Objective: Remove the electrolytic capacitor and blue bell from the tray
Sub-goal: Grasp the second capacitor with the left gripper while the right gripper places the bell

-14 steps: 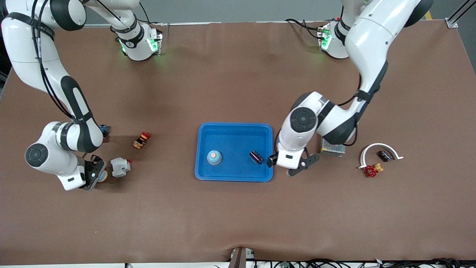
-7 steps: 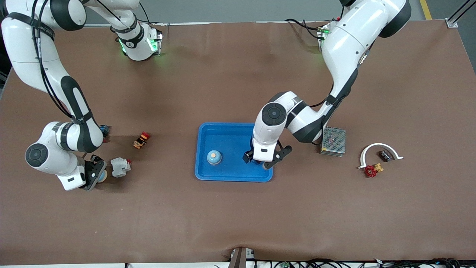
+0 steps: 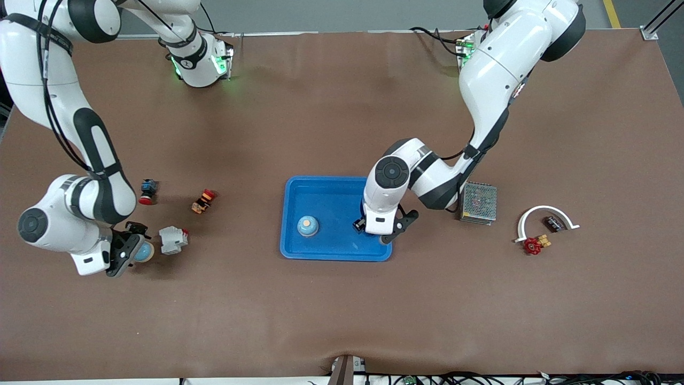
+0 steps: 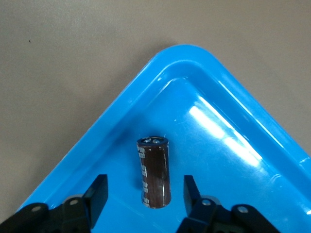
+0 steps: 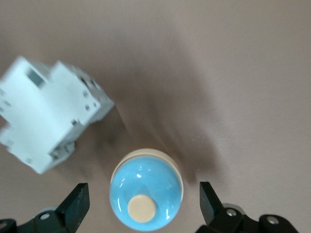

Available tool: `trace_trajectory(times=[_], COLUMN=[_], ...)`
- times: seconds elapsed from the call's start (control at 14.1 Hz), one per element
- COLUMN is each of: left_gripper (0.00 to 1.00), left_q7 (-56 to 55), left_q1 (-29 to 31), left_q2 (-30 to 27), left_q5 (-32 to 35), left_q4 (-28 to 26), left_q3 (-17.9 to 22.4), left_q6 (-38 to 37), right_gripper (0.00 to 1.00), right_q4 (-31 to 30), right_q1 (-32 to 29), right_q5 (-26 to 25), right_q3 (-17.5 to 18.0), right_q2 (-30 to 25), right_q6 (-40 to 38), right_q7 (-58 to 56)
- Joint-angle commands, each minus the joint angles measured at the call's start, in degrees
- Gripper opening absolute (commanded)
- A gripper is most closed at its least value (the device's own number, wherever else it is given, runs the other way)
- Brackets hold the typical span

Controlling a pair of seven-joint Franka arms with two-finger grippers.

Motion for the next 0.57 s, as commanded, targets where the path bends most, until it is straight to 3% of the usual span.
trace_trajectory(times=[0.0, 0.28, 0.5], left_gripper=[0.70, 0.68, 0.64], left_q7=[-0.72, -0.63, -0.89], left_q1=[-0.55, -0.81, -0.81], left_q2=[1.14, 2.81, 3.25], left_q5=[-0.09, -0.09, -0.18], left_q4=[1.69, 2.92, 3.62], left_q3=[0.26, 0.26, 0.26], left_q6=[0.08, 0.08, 0.08], right_gripper=[1.00, 1.00, 1.00], right_q4=[6.68, 13.90, 14.18], right_q1=[0.46, 5.38, 9.69], right_q5=[1.18, 0.66, 0.83], right_q3=[0.84, 0.75, 0.75], right_q2=[-1.28, -3.04, -4.45], right_q6=[-9.21, -20.48, -21.55], right_q7=[6.91, 22.37, 36.26])
